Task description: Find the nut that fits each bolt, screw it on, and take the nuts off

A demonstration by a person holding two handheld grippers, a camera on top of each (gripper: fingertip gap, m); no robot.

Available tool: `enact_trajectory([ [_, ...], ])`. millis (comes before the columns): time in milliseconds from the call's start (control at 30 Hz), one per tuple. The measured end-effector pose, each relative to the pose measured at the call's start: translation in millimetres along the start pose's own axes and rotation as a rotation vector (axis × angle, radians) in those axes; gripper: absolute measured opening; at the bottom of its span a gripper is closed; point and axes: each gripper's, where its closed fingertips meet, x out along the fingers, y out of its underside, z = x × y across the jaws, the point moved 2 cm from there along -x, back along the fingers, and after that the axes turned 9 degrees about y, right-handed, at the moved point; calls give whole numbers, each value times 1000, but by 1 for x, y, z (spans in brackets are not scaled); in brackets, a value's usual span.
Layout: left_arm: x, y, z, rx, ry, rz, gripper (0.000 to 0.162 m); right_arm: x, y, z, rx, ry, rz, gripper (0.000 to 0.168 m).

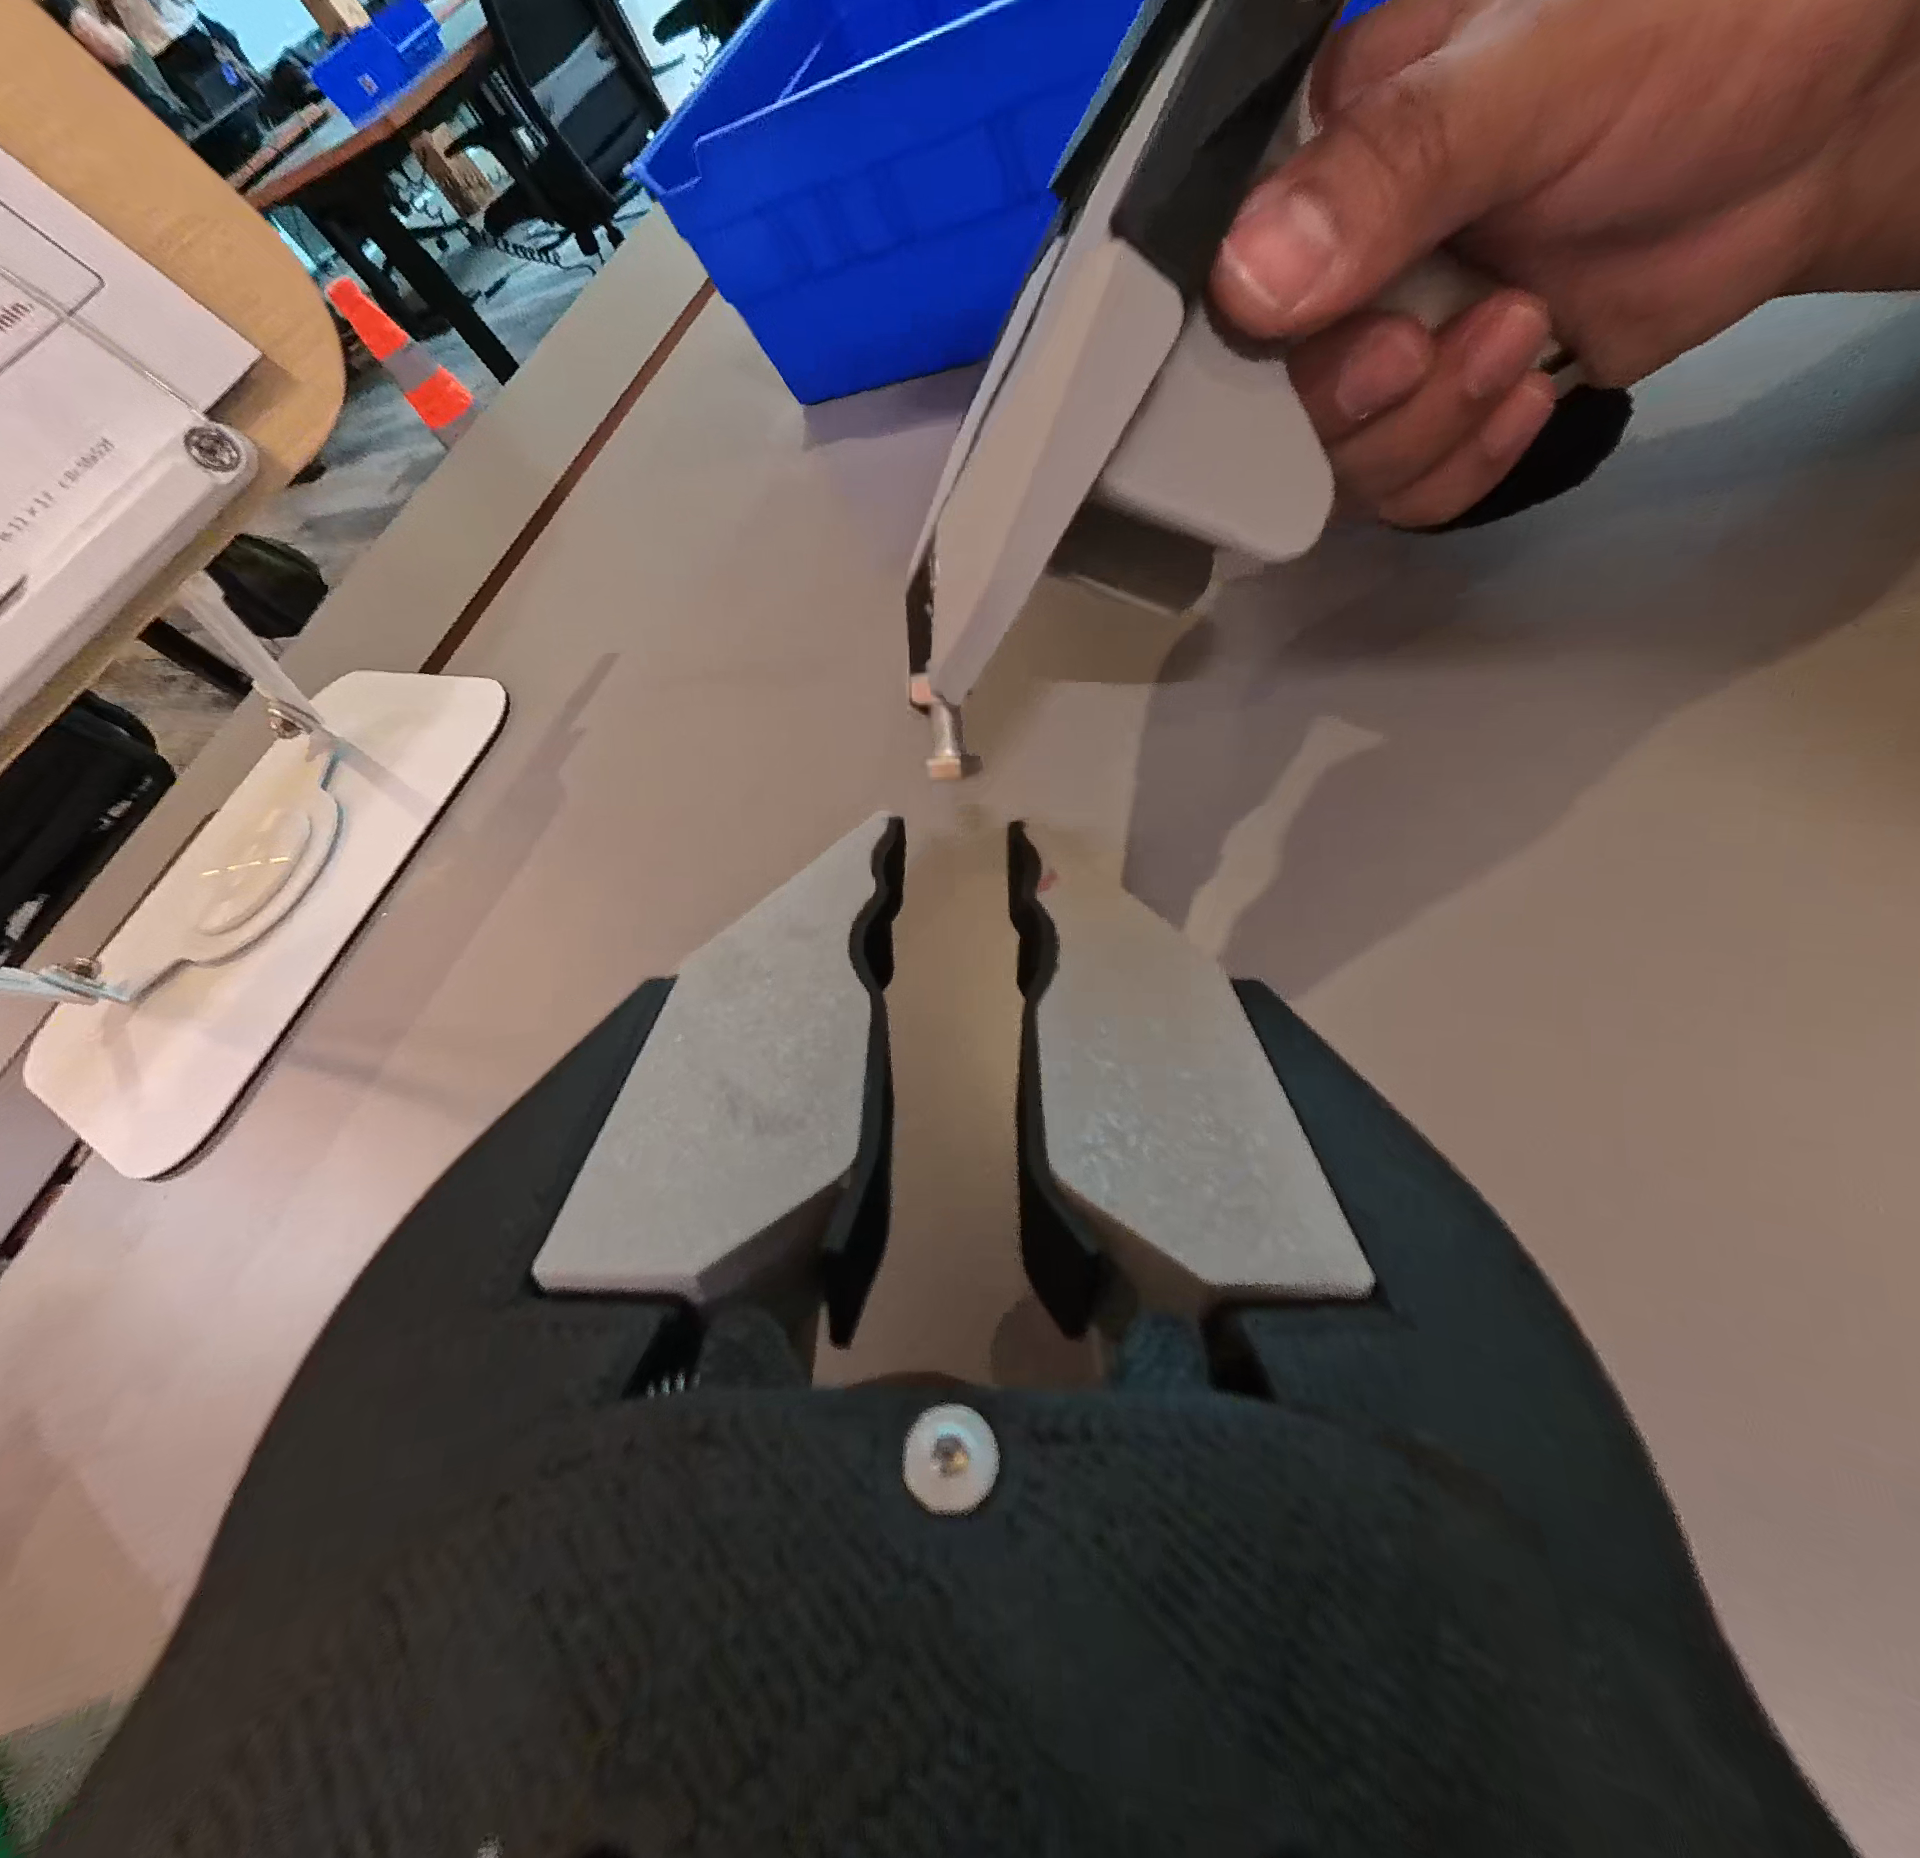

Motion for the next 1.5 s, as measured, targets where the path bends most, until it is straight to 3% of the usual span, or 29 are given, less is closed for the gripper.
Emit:
enact_trajectory([
  [367, -6, -14, -1, -41, 30, -119, 9, 2, -1, 13, -14, -56, -18, 8],
  [600, -5, -6, -2, 145, -53, 20, 8, 1, 6, 6, -44, -14, 41, 12],
  [767, -2, -6, -6, 168, -50, 36, 8, 7, 13, 6, 0, -34, 79, 18],
  [967, -1, -4, -5, 209, -77, 70, 8, 11, 15, 7, 5, -34, 81, 8],
  [1133, -4, 2, 5, 138, -96, 81, 8, 4, 20, 22, -48, -108, 138, 12],
  [1400, -4, -7, -2, 116, -50, 11, 8, 2, 4, 6, -66, 5, 36, 29],
  [1500, -2, -3, 1, 103, -65, 38, 8, 2, 11, 14, -64, -55, 85, 22],
])
